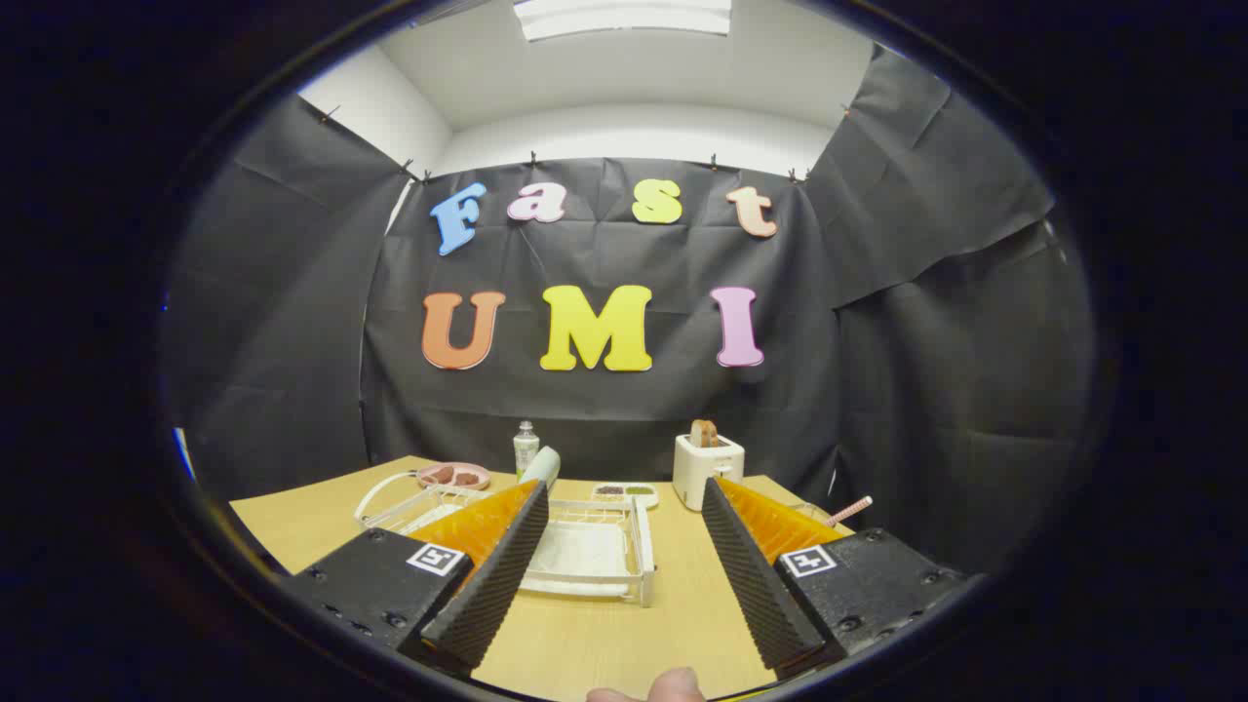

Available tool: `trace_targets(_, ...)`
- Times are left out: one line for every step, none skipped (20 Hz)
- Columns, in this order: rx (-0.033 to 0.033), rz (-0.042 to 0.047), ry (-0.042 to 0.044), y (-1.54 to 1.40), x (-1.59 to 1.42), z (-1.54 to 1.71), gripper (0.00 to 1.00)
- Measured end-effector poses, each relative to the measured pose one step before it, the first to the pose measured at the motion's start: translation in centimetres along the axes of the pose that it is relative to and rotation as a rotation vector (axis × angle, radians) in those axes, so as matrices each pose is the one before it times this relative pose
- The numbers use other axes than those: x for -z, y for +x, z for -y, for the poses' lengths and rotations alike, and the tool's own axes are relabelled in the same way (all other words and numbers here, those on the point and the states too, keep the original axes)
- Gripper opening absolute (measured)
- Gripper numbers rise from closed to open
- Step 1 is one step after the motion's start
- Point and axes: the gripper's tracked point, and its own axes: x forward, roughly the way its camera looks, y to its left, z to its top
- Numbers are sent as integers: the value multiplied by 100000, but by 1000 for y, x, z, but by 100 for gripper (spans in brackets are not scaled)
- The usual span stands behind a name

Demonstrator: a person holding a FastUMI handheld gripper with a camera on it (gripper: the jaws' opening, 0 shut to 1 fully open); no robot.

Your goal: Take the plate from the dish rack, then take the spoon from the basket and place it into the plate.

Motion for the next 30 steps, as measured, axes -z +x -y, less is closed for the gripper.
trace_targets(200,319,221,60,-117,36,100)
trace_targets(322,323,240,14,-198,54,100)
trace_targets(11,5,48,-30,10,-66,100)
trace_targets(-30,-95,-1,-37,-74,-46,100)
trace_targets(-156,-10,-134,-30,-16,-91,100)
trace_targets(109,-119,-292,-14,-61,-49,100)
trace_targets(195,88,-404,83,1,40,100)
trace_targets(110,38,-360,15,-53,18,100)
trace_targets(-234,55,-249,-33,58,-157,100)
trace_targets(-20,-368,-324,93,-23,-100,100)
trace_targets(-212,-540,-173,82,182,5,100)
trace_targets(-382,-581,63,73,57,-55,100)
trace_targets(-226,-382,88,89,50,-68,100)
trace_targets(70,-297,8,126,-101,-24,100)
trace_targets(-212,-358,-106,85,12,-53,100)
trace_targets(-339,-165,-200,80,-138,-94,100)
trace_targets(-258,98,219,62,-131,-51,100)
trace_targets(-294,-302,369,95,-95,-55,100)
trace_targets(-1067,-593,41,214,27,-270,100)
trace_targets(-252,-1103,-320,320,-126,-115,100)
trace_targets(-305,-994,-94,305,-17,208,100)
trace_targets(-613,-1034,63,311,-340,-98,100)
trace_targets(-793,-1012,311,300,-139,-214,100)
trace_targets(-1206,-890,163,316,-393,-315,100)
trace_targets(-1386,-975,259,461,-424,-382,100)
trace_targets(-2125,-1470,-436,606,-449,-566,100)
trace_targets(-1661,-1753,-886,878,-334,-551,100)
trace_targets(-1649,-2032,-1017,776,-583,-401,100)
trace_targets(-1344,-2414,-926,909,-487,-360,100)
trace_targets(-1956,-2450,-465,913,-731,-444,100)
